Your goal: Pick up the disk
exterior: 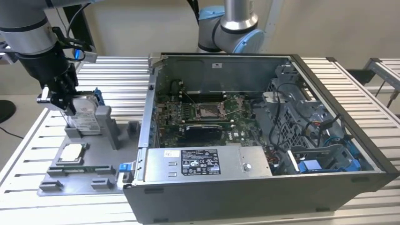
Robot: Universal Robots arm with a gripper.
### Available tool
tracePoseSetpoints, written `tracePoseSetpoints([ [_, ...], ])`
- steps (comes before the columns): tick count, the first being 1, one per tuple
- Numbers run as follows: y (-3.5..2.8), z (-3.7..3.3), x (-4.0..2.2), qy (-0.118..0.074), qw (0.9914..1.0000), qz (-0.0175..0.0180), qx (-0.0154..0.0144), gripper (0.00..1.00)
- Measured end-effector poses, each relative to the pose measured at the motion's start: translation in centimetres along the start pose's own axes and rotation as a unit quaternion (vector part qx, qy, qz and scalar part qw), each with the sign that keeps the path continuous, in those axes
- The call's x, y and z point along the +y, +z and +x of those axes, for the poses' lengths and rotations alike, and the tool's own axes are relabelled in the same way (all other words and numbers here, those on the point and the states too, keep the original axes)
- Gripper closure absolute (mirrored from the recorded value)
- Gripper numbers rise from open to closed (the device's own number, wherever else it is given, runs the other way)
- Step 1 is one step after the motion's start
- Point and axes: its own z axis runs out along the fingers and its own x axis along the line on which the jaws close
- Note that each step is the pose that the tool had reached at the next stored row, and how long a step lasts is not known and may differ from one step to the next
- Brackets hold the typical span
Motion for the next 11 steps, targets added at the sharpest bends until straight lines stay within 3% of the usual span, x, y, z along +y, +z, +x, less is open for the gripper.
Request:
tracePoseSetpoints([
  [11, 0.00, 0.02, 0.00, 0.000, 1.00000, 0.0001, -0.0001, 1.00],
])
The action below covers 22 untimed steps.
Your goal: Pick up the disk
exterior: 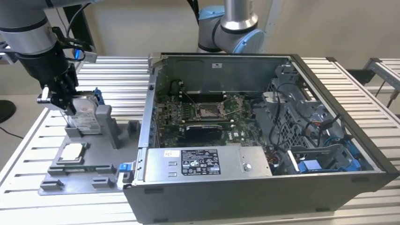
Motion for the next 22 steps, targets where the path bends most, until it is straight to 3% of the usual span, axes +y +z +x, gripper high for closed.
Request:
tracePoseSetpoints([
  [3, 0.00, 0.01, 0.00, 0.000, 1.00000, -0.0001, -0.0003, 1.00],
  [4, 0.01, 0.00, 0.00, 0.000, 1.00000, 0.0001, 0.0019, 1.00],
  [5, 0.00, 0.01, 0.00, 0.000, 0.99998, 0.0001, 0.0062, 1.00],
  [6, 0.01, 0.02, 0.00, 0.000, 0.99997, 0.0001, 0.0075, 1.00],
  [9, -0.01, 0.01, 0.00, 0.000, 0.99997, 0.0000, 0.0077, 1.00],
  [19, 0.00, 0.01, 0.00, 0.000, 0.99998, 0.0001, 0.0068, 1.00],
  [22, 0.00, 0.00, 0.00, 0.000, 1.00000, -0.0001, 0.0000, 1.00],
])
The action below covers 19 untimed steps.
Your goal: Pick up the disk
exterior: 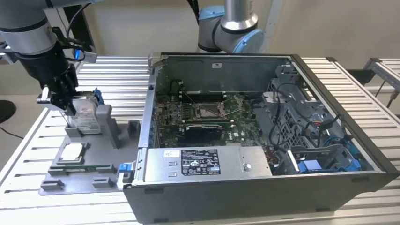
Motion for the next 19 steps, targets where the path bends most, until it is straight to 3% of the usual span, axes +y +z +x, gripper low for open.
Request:
tracePoseSetpoints([
  [2, 0.01, 0.00, 0.00, 0.000, 1.00000, 0.0001, 0.0003, 1.00],
  [4, 0.01, 0.01, -0.01, 0.000, 0.99999, 0.0001, 0.0040, 1.00],
  [5, 0.00, 0.01, 0.00, 0.000, 0.99999, 0.0001, 0.0040, 1.00],
  [8, 0.00, 0.00, 0.00, 0.000, 1.00000, 0.0000, 0.0007, 1.00],
  [13, 0.00, 0.01, 0.00, 0.000, 1.00000, 0.0000, -0.0013, 1.00],
  [19, 0.00, 0.01, 0.00, 0.000, 1.00000, 0.0000, -0.0014, 1.00],
])
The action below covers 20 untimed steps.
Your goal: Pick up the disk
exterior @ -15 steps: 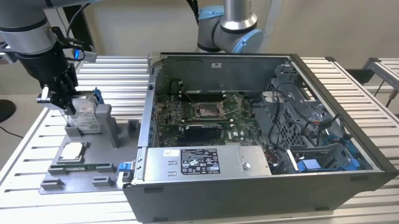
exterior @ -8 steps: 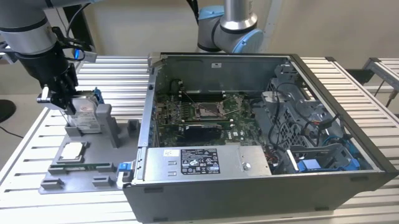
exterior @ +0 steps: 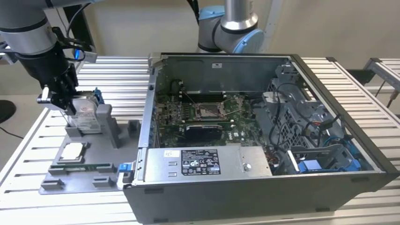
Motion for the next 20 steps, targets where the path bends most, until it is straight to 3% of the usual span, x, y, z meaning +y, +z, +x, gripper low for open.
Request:
tracePoseSetpoints([
  [20, 0.00, 0.00, 0.00, 0.000, 1.00000, 0.0000, 0.0008, 1.00],
])
